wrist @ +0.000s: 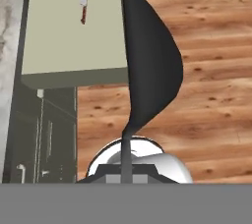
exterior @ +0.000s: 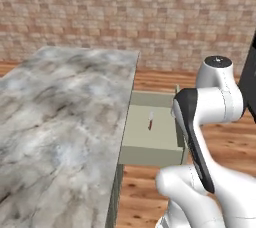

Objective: Pick up the metallic utensils from the counter and place them in the open drawer. Make sure not to pick up any wooden utensils.

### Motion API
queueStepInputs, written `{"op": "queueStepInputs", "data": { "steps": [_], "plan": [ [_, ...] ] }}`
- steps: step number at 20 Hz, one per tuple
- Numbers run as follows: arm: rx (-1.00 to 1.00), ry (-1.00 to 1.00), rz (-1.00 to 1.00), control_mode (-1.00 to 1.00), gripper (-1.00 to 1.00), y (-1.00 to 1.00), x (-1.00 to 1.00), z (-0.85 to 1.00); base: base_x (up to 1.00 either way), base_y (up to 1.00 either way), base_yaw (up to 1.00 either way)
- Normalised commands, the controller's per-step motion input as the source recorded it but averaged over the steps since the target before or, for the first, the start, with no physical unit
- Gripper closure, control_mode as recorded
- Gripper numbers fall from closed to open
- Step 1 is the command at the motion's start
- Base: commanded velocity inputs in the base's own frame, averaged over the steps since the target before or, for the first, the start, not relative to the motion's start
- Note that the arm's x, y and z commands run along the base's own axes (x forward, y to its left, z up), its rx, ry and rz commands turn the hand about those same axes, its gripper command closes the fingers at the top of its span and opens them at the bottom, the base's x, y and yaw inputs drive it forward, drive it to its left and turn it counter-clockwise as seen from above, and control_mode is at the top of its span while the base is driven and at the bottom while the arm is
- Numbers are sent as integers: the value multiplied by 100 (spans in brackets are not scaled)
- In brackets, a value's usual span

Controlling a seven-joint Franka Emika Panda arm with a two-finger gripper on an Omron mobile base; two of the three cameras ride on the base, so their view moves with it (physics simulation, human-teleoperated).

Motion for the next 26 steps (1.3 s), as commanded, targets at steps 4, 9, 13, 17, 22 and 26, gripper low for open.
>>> {"op": "queueStepInputs", "data": {
  "steps": [4,9,13,17,22,26],
  "plan": [
    [0,0,0,100,100,0,0,0,57,0,-1],
    [0,0,0,100,100,0,0,0,47,0,0],
    [0,0,0,100,100,0,0,0,49,0,0],
    [0,0,0,100,100,0,0,0,46,0,0],
    [0,0,0,-100,100,2,63,-19,0,0,0],
    [0,0,6,-100,100,0,84,-38,0,0,0]
  ]
}}
